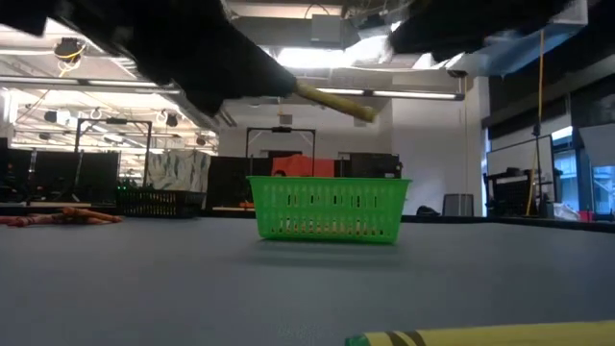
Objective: Sort crayons
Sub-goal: Put the light green crayon into the black bin
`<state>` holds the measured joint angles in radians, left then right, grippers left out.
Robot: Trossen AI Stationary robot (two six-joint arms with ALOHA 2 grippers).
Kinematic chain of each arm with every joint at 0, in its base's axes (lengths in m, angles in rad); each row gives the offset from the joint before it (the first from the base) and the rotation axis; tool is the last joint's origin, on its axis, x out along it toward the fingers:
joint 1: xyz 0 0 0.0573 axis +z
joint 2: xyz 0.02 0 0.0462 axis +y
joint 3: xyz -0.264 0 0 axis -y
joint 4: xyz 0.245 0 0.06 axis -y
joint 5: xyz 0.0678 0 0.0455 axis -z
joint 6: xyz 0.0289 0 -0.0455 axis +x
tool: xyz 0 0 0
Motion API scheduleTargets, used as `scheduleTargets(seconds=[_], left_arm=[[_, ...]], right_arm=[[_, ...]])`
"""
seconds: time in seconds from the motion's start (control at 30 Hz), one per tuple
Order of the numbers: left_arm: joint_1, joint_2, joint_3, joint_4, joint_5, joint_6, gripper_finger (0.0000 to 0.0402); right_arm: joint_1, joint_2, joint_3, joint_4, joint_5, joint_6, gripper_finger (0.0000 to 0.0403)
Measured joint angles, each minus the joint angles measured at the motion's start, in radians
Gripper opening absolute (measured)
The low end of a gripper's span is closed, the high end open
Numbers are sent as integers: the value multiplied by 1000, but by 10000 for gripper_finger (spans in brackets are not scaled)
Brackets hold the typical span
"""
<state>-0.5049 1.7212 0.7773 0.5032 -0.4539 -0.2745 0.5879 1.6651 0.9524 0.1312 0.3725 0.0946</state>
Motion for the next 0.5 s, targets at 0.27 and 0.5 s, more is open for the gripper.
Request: scheduleTargets(seconds=[0.27, 0.5], left_arm=[[1, -245, 1, -309, -179, -5, 8], [111, -477, 1, -668, -434, -13, 10]], right_arm=[[172, -55, -64, -67, 112, 120, 71], [254, -44, -251, 256, 290, 240, 71]])
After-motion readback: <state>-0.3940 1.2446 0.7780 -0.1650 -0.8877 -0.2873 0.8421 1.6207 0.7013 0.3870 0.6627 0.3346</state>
